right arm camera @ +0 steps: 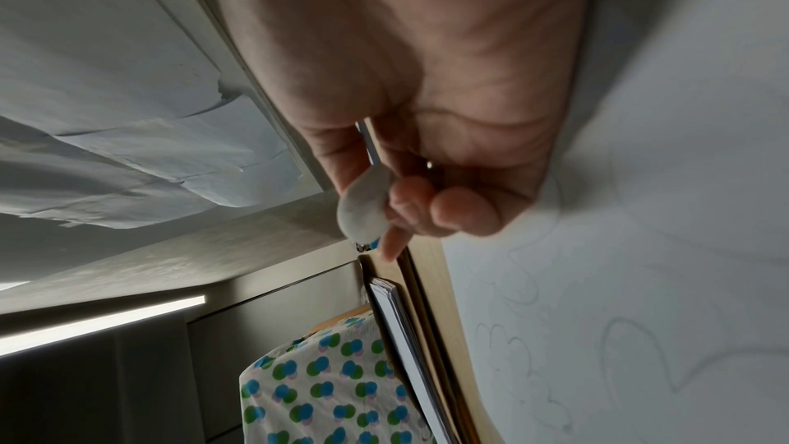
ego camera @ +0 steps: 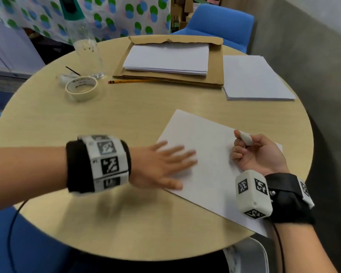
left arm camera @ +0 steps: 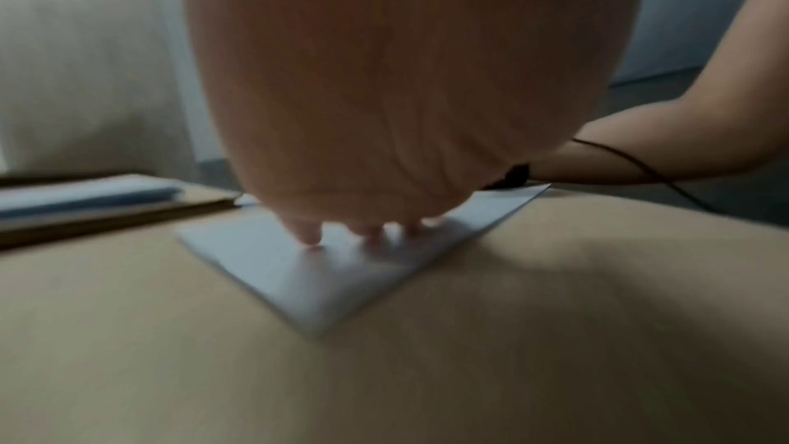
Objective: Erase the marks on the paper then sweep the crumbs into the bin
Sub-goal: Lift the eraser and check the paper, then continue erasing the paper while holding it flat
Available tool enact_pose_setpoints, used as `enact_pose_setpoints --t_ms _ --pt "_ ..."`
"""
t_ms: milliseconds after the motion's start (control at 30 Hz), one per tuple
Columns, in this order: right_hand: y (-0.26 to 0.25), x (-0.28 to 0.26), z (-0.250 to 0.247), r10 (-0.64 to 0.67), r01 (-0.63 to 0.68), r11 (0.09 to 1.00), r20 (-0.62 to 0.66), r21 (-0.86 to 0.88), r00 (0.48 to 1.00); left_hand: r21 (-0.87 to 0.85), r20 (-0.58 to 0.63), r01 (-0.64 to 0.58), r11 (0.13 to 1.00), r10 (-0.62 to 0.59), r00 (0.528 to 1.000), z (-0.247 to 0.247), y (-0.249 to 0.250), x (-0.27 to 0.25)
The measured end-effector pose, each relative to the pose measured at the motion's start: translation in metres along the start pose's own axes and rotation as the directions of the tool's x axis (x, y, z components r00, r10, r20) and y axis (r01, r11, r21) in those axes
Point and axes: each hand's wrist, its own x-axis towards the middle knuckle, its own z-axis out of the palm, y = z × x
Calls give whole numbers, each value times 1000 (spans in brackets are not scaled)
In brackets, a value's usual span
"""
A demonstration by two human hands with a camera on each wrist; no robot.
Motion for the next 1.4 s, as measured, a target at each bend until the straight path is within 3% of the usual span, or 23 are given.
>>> enact_pose_setpoints --t_ms 67,133,200,233,267,333,400,500,567,633,733,800,833,967,1067,1133,1300,1400 --pt "0 -1 0 -4 4 1000 0 2 1000 -26 134 -21 999 24 991 16 2 -8" --pt "0 -2 0 0 0 1000 -1 9 1000 -41 149 197 980 -189 971 22 -20 -14" --pt "0 -2 0 3 -3 1000 -3 16 1000 2 99 491 871 -489 866 17 -48 -19" --pt "1 -1 0 5 -5 1000 -3 13 1000 29 70 574 818 -574 816 14 -59 -20" --pt "1 -2 1 4 -4 1000 -3 6 1000 41 38 605 795 -606 794 10 -66 -20" --pt "2 -3 3 0 0 1000 -18 -17 1000 -34 -26 512 858 -513 858 2 -69 -16" --pt "4 -4 8 2 -6 998 -70 -67 998 -197 -99 322 926 -346 933 -7 -64 -8" --pt "5 -2 23 -59 -20 938 -218 -346 974 -208 -173 143 968 -180 968 -14 -61 11" --pt "7 1 38 -118 -25 758 -175 -652 977 -123 -137 131 984 -147 979 -15 -60 21" --pt "14 1 60 -76 -28 522 -79 -852 994 -91 -108 140 986 -149 983 -18 -59 27" --pt "29 10 93 70 -46 174 -35 -984 997 -95 -131 138 986 -149 980 -20 -57 29" --pt "36 22 111 115 -62 22 -59 -998 992 -90 -158 120 989 -133 978 -19 -55 31" --pt "36 29 116 95 -69 -13 -70 -998 993 -97 -156 109 989 -123 980 -18 -55 31" --pt "41 38 119 -23 -60 -69 -59 -996 998 -124 -123 93 988 -108 987 -13 -60 34" --pt "59 15 117 168 -16 -126 -37 -992 985 -92 -97 107 990 -116 989 -12 -62 36" --pt "56 12 117 216 -31 -129 -58 -991 975 -69 -81 114 991 -120 989 -13 -61 37" --pt "30 41 115 -82 -98 5 -99 -995 992 -65 -55 126 990 -130 990 -12 -60 36" --pt "47 25 107 2 -73 11 -73 -997 997 -66 -48 129 989 -133 990 -13 -60 37"
